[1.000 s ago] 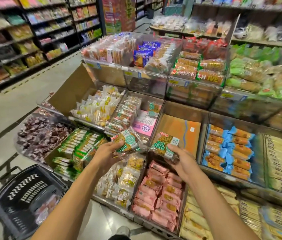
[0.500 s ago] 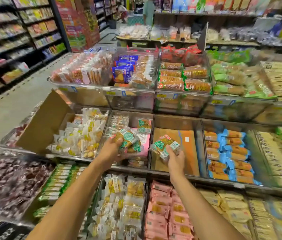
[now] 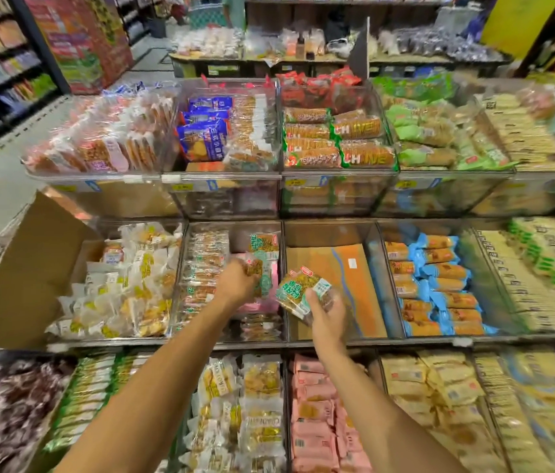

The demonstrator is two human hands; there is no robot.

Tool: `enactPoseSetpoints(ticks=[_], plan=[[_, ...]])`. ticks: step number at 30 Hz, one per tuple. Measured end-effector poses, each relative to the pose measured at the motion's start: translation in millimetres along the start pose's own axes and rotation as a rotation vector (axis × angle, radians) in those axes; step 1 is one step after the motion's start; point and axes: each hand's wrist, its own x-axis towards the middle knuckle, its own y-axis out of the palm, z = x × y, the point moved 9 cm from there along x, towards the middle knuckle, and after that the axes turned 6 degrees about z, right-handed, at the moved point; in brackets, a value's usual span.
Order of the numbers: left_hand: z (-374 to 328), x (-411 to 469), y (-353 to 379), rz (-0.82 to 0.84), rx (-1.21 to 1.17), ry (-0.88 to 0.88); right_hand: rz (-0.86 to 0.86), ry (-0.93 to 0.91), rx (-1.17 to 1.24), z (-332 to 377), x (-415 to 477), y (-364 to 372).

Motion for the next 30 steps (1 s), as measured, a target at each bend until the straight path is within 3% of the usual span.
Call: enactPoseSetpoints(ticks=[5,8,19,23,30], plan=[[16.5,23.2,8.1,-0.026,-0.242,-0.086,0.032,-0.052,-0.248,9.7,5.4,11.4],[19.1,32.6,13.7,-0.058,-0.244,-0.097,-0.004,-0.123,-0.334,14.2,10.1,7.3],[1.0,78.5,7.4,-0.006,0.138,0.060,-0.026,-0.137,-0.292,9.1,14.3,5.1],[-11.5,94.8,4.4,-0.124,0.363,0.141,-0.054,-0.153,-0.327,11.5,13.4,3.5],[3.2,95.3,-1.7,-0.196,0.193,0.118,-0.068,-0.150,-0.336,2.8,18.6,4.0]])
